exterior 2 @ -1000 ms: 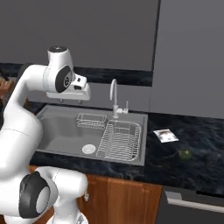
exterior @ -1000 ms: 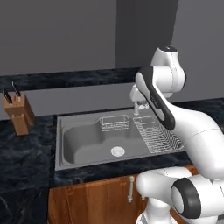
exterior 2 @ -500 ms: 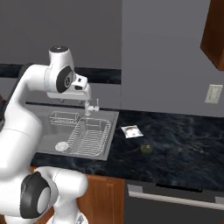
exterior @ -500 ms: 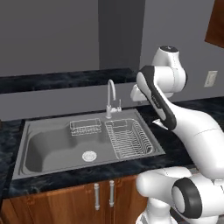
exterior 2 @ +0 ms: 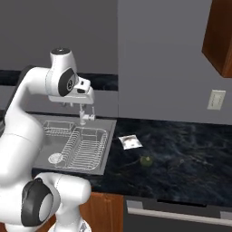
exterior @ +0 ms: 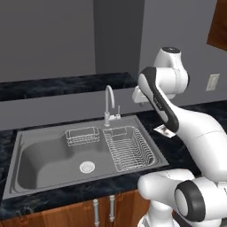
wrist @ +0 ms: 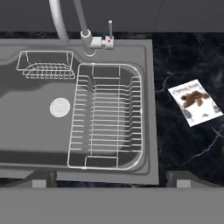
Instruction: Turn on the sink faucet. Then move the squash from the counter to the sink. Turn off the sink. Move the vegetable from the sink to the pot next to the stove. Finally move the pot to the front left burner.
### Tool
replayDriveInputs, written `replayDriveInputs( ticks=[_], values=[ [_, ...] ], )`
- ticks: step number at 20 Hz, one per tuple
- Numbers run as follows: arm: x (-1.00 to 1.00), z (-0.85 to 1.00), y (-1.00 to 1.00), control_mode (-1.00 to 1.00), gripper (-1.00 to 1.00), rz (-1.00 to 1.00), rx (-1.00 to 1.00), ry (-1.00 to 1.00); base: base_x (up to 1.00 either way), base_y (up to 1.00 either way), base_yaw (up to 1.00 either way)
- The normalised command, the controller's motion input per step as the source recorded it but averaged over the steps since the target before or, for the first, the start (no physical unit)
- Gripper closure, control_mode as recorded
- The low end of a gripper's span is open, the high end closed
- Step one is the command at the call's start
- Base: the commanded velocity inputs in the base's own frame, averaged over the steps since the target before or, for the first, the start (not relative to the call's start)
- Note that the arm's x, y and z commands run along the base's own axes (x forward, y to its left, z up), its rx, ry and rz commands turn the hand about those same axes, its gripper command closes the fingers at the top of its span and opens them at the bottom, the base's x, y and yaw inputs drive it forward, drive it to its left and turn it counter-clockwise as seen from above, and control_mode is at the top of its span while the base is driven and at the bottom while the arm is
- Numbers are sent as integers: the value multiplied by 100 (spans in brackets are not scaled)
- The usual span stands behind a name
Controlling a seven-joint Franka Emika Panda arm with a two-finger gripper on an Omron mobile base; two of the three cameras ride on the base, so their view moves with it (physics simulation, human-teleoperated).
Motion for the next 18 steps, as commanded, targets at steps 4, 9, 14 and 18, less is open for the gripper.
replayDriveInputs(
  ticks=[4,9,14,18],
  values=[
    [0,0,0,100,-100,0,0,0,51,-15,0],
    [0,0,0,100,-100,0,0,0,29,-35,16],
    [0,0,0,100,-100,0,0,0,24,-57,25],
    [0,0,0,100,-100,0,0,0,34,-42,5]
  ],
)
